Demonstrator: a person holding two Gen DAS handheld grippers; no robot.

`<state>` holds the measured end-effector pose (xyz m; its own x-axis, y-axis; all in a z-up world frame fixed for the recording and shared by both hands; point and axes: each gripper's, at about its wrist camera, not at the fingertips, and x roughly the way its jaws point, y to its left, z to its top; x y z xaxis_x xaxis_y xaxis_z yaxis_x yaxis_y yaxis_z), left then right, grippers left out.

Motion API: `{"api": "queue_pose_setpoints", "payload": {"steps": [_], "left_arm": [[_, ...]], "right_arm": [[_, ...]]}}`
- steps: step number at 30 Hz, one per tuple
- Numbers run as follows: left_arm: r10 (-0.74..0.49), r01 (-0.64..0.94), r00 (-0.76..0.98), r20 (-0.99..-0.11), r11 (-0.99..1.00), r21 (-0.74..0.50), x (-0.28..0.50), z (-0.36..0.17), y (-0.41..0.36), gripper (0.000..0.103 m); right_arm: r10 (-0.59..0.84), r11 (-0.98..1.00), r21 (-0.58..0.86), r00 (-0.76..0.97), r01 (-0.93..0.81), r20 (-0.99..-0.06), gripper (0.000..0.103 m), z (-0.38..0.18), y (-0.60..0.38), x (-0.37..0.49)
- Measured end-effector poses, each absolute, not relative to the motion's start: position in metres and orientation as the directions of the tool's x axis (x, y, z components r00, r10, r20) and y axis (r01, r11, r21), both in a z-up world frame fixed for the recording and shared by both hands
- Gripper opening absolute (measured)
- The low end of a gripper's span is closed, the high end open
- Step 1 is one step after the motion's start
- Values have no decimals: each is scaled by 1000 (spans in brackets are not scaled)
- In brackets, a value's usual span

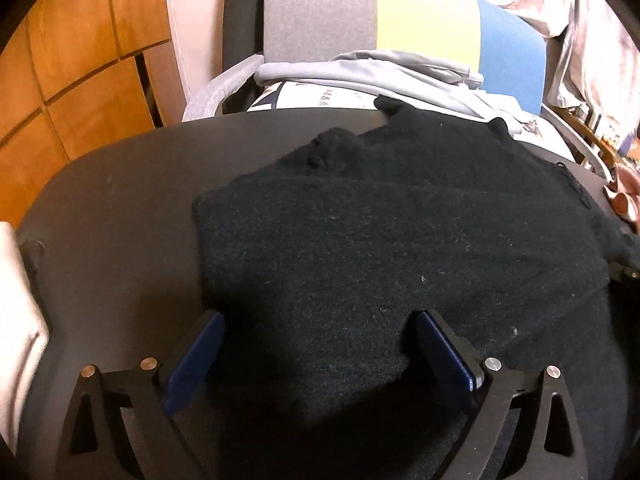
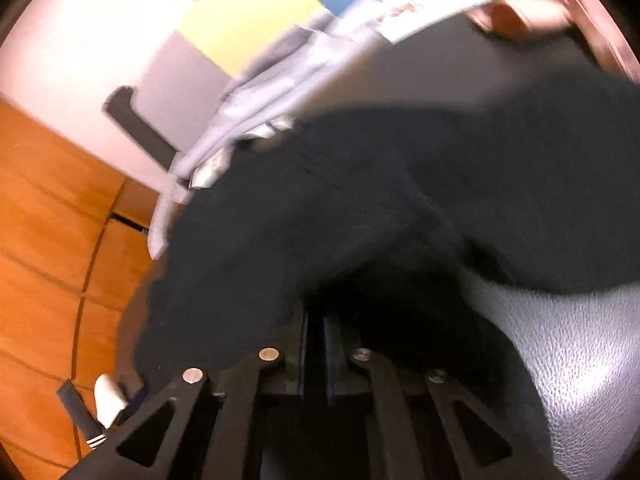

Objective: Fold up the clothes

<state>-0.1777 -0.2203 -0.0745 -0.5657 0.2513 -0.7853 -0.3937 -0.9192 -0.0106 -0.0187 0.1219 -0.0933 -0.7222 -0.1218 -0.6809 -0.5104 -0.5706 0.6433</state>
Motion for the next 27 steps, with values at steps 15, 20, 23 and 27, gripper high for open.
{"api": "queue_pose_setpoints", "payload": {"steps": [15,20,23,27], "left_arm": [[268,-395,-565,-781,-918,-29,-178,-78,-224,102],[276,-399,-563,-779,-916,-36,-176,-78,-223,103],[280,-399,-563,-777,-916,-41,-176,-78,-224,103],[281,-399,-564,-777,-916,-41,-179,-78,-226,103]], "right_arm": [[-217,-927,360,-627,-108,-748,0,-68,-10,-106],[-97,-863,408,-694,-299,-714,0,-72,52,-64],[-52,-810,456,-729,-368,-682,7,-70,79,-39],[-59,-788,497,-759,-363,-649,18,-62,89,-29]]}}
